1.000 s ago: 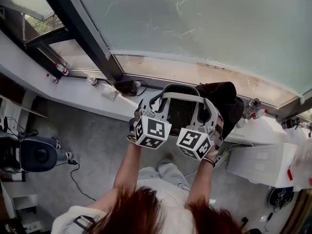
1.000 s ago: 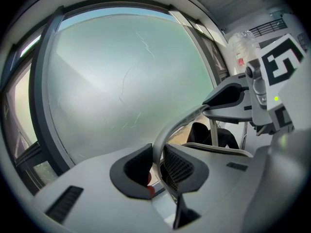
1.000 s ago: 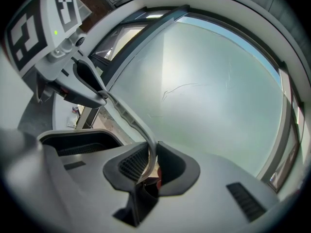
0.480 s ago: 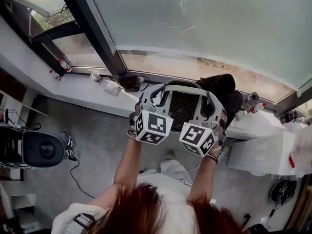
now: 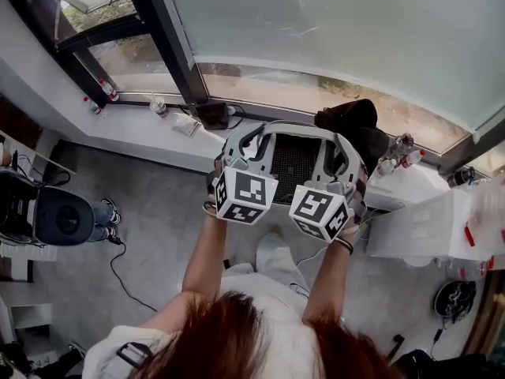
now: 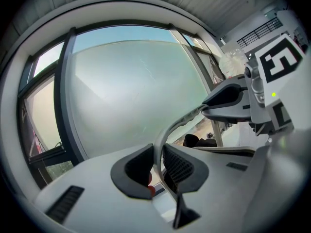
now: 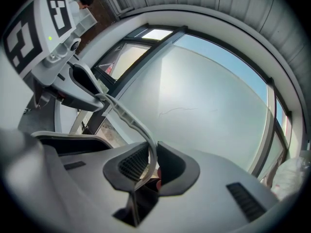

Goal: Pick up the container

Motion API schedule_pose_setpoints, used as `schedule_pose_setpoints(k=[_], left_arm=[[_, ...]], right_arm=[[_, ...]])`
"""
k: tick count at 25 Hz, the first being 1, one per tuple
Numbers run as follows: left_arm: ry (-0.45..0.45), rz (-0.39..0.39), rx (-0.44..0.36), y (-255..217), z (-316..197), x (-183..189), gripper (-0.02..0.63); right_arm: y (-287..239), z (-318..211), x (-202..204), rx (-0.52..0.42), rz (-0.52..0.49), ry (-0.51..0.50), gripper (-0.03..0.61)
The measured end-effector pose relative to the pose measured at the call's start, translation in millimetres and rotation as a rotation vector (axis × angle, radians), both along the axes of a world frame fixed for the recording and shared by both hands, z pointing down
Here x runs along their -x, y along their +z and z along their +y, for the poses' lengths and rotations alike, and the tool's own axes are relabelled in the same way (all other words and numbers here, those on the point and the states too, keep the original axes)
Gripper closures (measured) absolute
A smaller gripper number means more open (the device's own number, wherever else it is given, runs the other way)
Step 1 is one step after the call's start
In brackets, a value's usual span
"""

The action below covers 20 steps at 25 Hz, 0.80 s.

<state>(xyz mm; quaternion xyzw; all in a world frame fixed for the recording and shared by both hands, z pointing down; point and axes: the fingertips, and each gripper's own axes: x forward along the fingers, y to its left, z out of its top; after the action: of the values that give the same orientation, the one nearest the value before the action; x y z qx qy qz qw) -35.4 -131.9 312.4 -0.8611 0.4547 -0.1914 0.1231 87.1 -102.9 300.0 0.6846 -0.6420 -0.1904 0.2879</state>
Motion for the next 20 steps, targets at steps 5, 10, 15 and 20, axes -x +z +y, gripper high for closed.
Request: schedule_pose_setpoints(k=[5,10,15,20], left_arm=[[-0.008,0.007,-0.018,-11.6,36.2,11.9,0.538],[-0.013,0.009,-0.036,-20.3,60.2,28.5,0.538],[-0.018,0.016,-0.047,-23.5,79.7,40.3,0.538],[-0.014,0.034,-0.062,-35.2,97.9,49.3,0.538]], right_arm=[[-11.2,34.5,11.7,-0.020,0.002,-0.012,0.508],[-17.9,60.1,28.5,-0.030,0.004,-0.017,0.508],[-21.4,79.7,40.4,-0.039,0.013,-0.021,0.509],[-34.6,98.1,49.6,-0.057,0.020,-0.026,0.508]])
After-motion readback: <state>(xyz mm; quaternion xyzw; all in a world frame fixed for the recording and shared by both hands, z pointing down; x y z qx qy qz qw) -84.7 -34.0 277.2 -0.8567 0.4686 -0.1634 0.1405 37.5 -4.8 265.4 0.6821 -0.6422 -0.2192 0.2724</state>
